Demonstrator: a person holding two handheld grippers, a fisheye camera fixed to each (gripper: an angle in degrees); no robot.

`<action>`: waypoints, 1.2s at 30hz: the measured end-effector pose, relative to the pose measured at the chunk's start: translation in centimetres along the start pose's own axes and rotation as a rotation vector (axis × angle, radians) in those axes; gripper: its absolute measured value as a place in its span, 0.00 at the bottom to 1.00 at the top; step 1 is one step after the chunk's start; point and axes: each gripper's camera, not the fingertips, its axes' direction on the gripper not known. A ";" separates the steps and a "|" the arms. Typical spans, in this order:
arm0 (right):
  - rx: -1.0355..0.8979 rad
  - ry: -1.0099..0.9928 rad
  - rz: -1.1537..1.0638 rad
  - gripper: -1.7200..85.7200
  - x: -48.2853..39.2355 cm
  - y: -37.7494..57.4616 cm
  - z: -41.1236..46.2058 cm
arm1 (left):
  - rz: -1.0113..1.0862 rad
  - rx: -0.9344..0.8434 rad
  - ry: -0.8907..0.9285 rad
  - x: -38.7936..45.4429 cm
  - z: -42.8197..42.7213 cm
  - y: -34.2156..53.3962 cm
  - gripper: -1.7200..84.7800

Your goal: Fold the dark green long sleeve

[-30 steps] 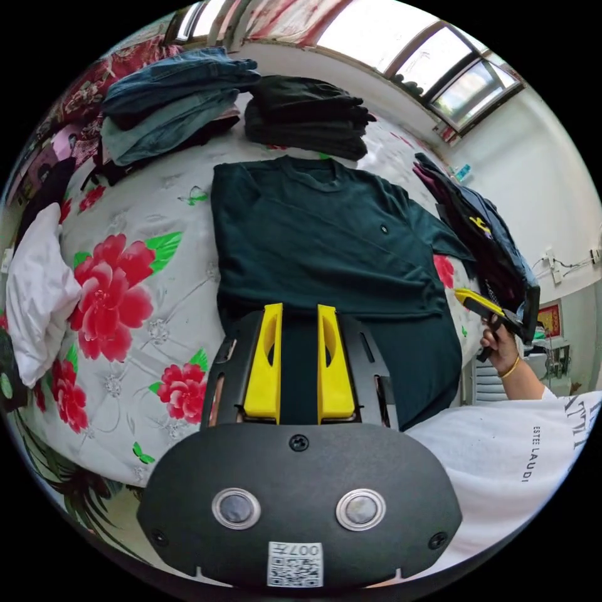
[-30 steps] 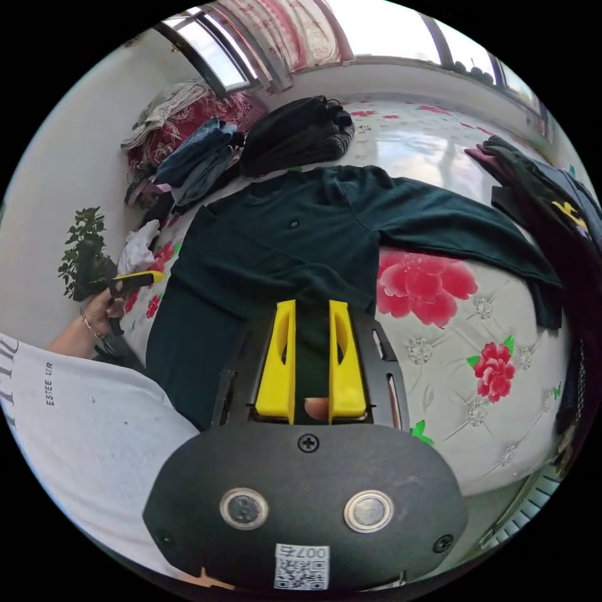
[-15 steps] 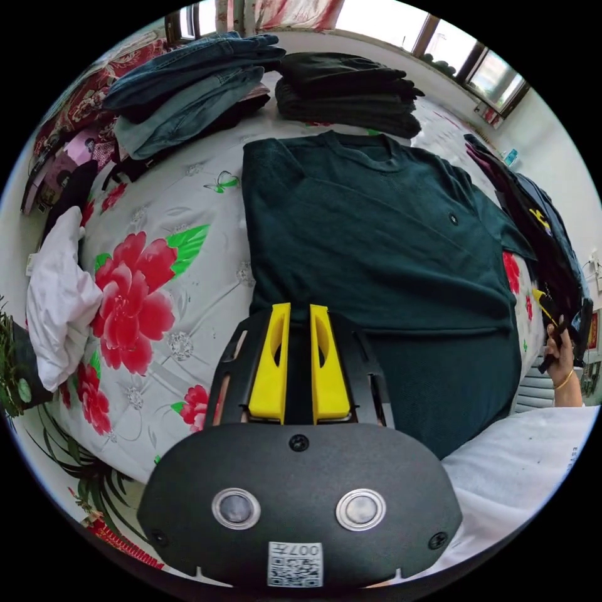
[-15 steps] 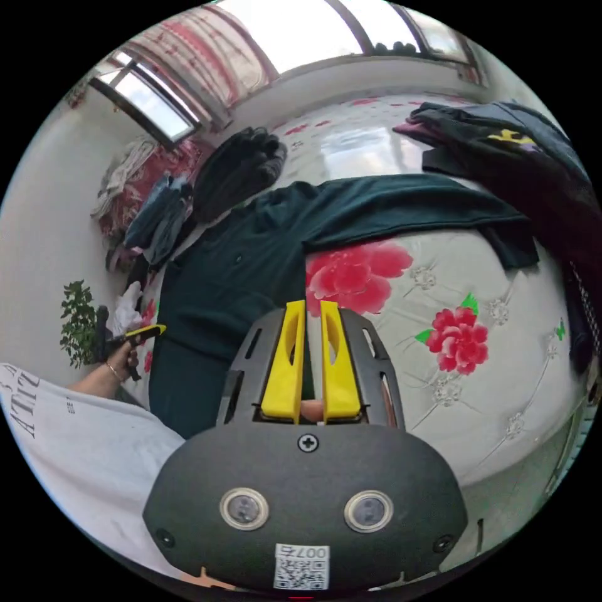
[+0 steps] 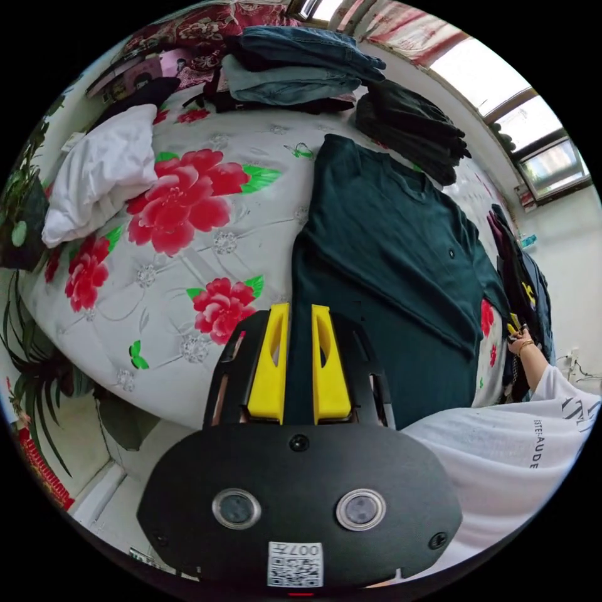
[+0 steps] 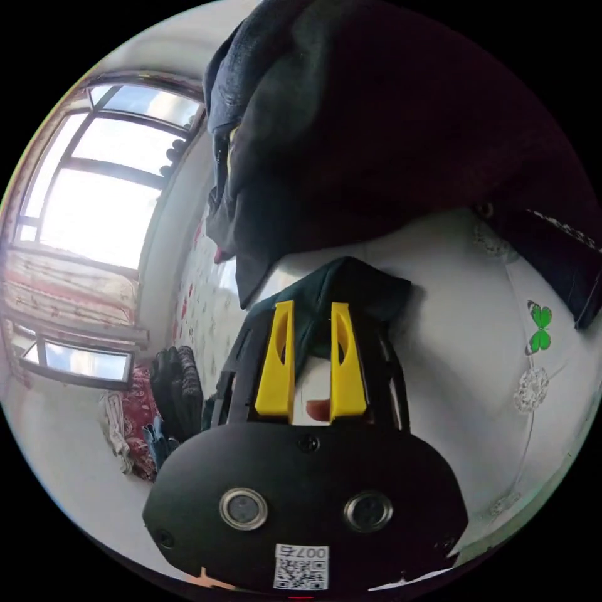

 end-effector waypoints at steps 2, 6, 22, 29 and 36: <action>0.016 -0.064 -0.048 0.03 -2.3 -0.1 0.0 | -0.079 -0.010 0.007 -1.6 -0.2 2.0 0.09; -0.041 -0.257 -0.459 0.02 -12.7 2.8 -1.0 | -0.169 0.000 0.041 -3.3 -0.6 4.4 0.09; -1.186 -0.448 -1.706 0.06 -18.9 62.0 -0.1 | -0.112 0.125 0.176 -6.5 -3.5 10.0 0.10; -0.968 -0.303 -1.624 0.08 -18.7 56.7 -0.7 | 0.006 0.102 0.158 -6.7 -3.5 11.9 0.11; -0.842 -0.052 -1.210 0.09 -9.1 45.5 -3.5 | -0.068 0.006 0.116 -12.1 -3.7 18.7 0.12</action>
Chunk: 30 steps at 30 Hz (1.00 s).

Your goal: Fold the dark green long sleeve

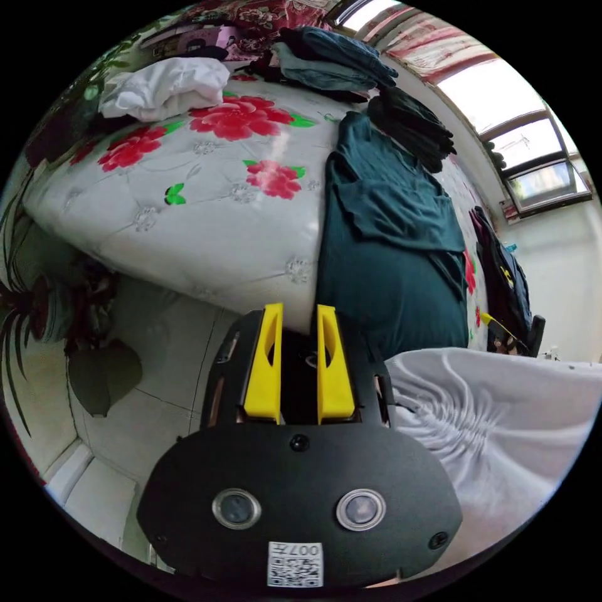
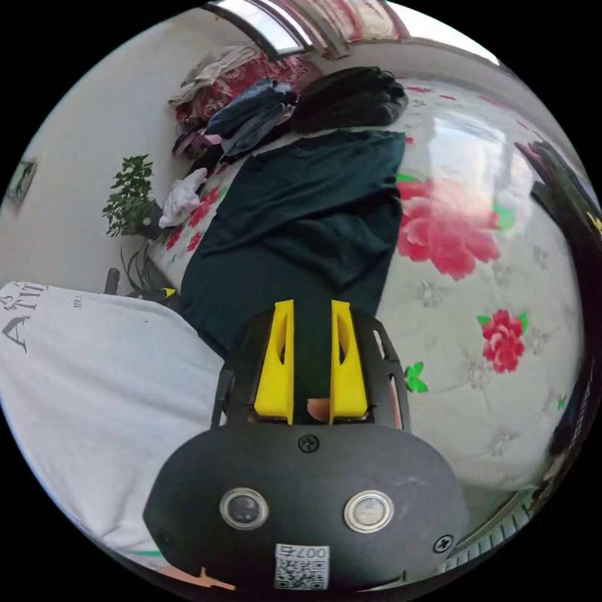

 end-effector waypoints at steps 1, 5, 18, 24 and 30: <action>-0.020 0.018 0.068 0.10 1.5 2.3 -0.4 | -0.006 -0.021 -0.005 -0.9 -0.1 1.2 0.13; -0.125 -0.012 0.191 0.11 3.4 7.9 0.3 | 0.043 -0.079 0.046 -1.6 0.9 2.9 0.16; -0.351 -0.140 0.064 0.03 2.5 4.2 6.3 | 0.446 -0.340 0.085 6.0 3.9 -3.2 0.08; 0.086 -0.364 0.032 0.02 4.8 -2.2 -3.5 | 0.332 -0.131 0.548 2.7 -3.8 -11.0 0.07; 0.389 -0.333 0.229 0.06 9.5 -10.0 -6.4 | -0.005 0.141 0.524 0.6 -3.8 -19.8 0.11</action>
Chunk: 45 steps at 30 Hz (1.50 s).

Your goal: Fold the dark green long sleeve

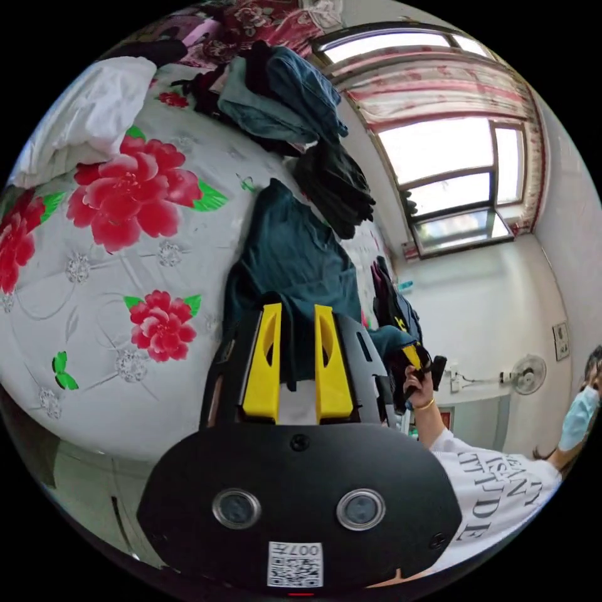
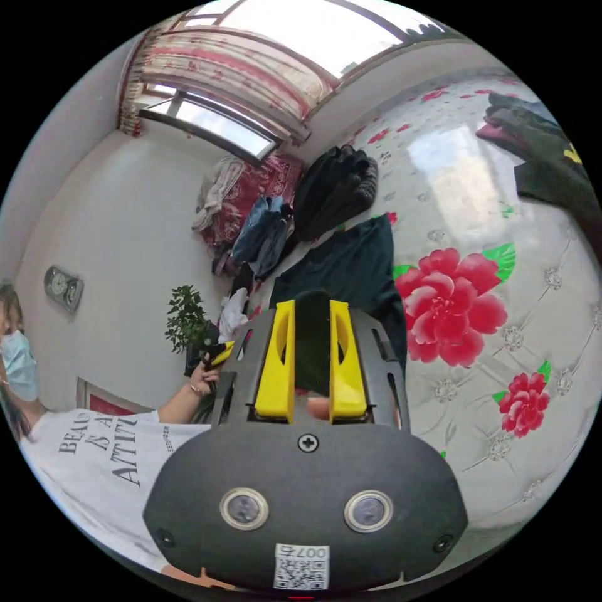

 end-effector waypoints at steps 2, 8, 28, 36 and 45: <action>-0.021 0.097 0.006 0.08 0.8 -0.4 1.2 | 0.016 0.014 -0.076 0.7 0.7 -0.2 0.13; -0.188 0.367 -0.045 0.10 2.7 2.7 4.8 | 0.152 -0.144 -0.331 1.8 4.5 2.6 0.15; -0.320 0.479 -0.046 0.08 5.8 0.1 9.6 | 0.554 -0.136 -0.444 10.6 13.6 -8.9 0.03; -0.344 0.431 -0.066 0.07 6.5 0.3 8.6 | 0.112 -0.136 -0.324 1.7 7.9 -10.4 0.11; -0.457 0.438 -0.129 0.03 7.6 1.6 8.4 | 0.288 -0.349 -0.452 4.1 9.3 -1.5 0.12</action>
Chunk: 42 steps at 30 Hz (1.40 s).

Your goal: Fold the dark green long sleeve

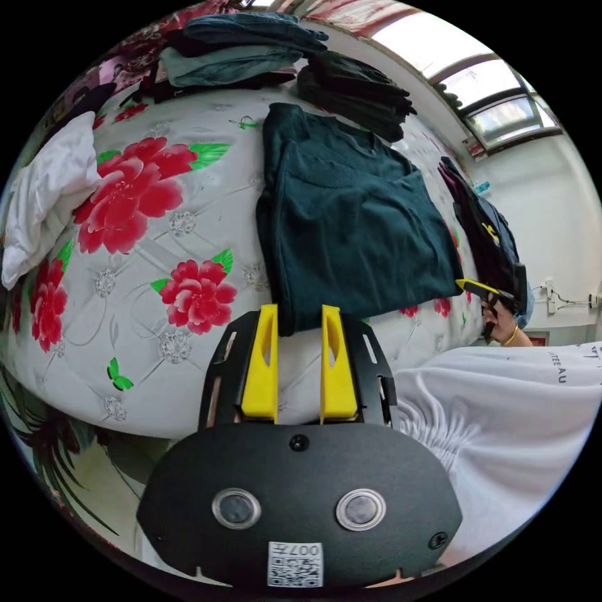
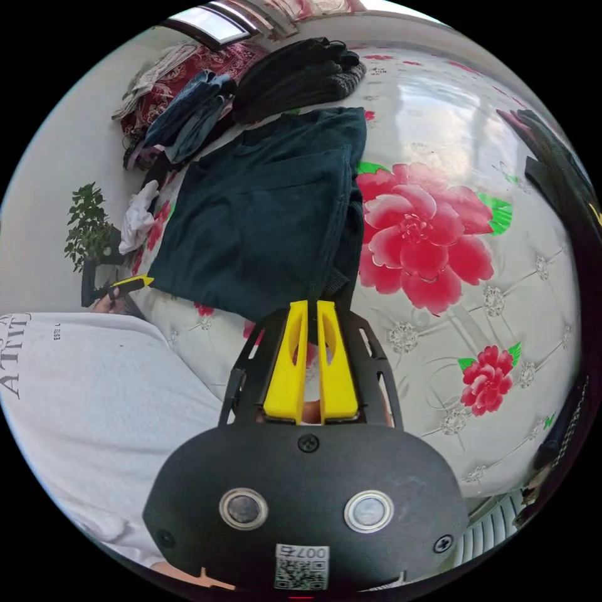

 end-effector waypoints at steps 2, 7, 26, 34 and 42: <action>-0.017 -0.036 -0.038 0.02 0.5 -0.2 -0.4 | 0.057 -0.030 -0.065 0.2 0.6 -1.1 0.05; 0.059 -0.141 -0.093 0.02 2.5 2.0 -5.5 | 0.081 0.056 0.130 -3.0 -4.2 -0.6 0.02; 0.301 -0.522 0.053 0.04 7.5 -8.8 -16.0 | -0.230 0.365 0.456 -15.2 -14.5 -12.1 0.06; 0.318 -0.337 0.323 0.12 10.2 -9.3 -5.2 | -0.338 0.327 0.229 -17.6 -8.9 -15.3 0.14; 0.349 -0.476 0.632 0.14 11.9 0.5 2.2 | -0.472 0.258 0.250 -21.7 -5.8 -5.0 0.14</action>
